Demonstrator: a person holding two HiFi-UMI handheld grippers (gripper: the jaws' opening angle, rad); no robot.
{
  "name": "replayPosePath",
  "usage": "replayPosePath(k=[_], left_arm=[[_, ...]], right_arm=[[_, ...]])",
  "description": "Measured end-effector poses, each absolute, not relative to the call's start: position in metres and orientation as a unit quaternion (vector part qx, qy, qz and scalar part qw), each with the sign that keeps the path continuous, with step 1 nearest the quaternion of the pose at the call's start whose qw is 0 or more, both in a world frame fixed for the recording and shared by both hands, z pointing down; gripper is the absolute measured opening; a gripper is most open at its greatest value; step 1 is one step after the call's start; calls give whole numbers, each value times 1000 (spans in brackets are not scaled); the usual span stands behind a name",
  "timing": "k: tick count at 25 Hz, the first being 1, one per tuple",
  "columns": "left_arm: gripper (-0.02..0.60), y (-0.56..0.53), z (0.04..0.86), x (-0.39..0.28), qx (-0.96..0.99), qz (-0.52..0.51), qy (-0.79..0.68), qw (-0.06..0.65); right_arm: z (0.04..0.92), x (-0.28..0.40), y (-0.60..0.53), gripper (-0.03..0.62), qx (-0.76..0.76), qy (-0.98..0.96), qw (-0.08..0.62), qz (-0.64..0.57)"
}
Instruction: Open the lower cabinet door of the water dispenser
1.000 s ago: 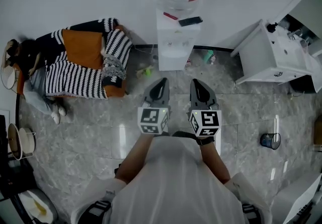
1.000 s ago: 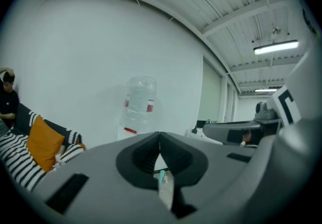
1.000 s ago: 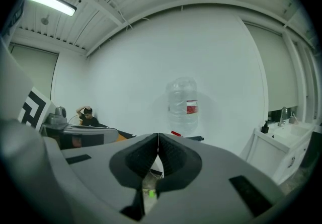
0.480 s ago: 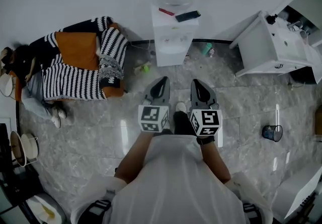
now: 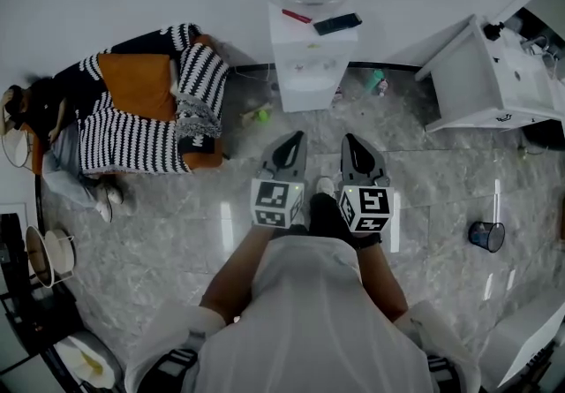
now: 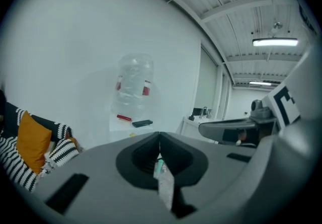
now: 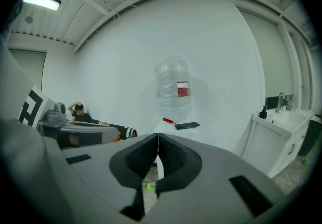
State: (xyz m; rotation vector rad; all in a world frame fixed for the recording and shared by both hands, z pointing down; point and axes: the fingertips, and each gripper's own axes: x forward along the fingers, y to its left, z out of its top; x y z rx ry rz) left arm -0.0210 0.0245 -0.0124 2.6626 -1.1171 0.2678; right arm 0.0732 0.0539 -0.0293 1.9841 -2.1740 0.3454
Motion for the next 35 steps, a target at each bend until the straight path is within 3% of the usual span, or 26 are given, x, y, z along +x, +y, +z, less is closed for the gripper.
replayPosePath(k=[19,35], left_arm=[[14,-52,118,31,904,107,-395,122],[14,-136,317,60,897,112,-408,130]], right_arm=[[111,113,-17,11,640,-751,115,116],[320,164,-96,11,625,-758,129,136]])
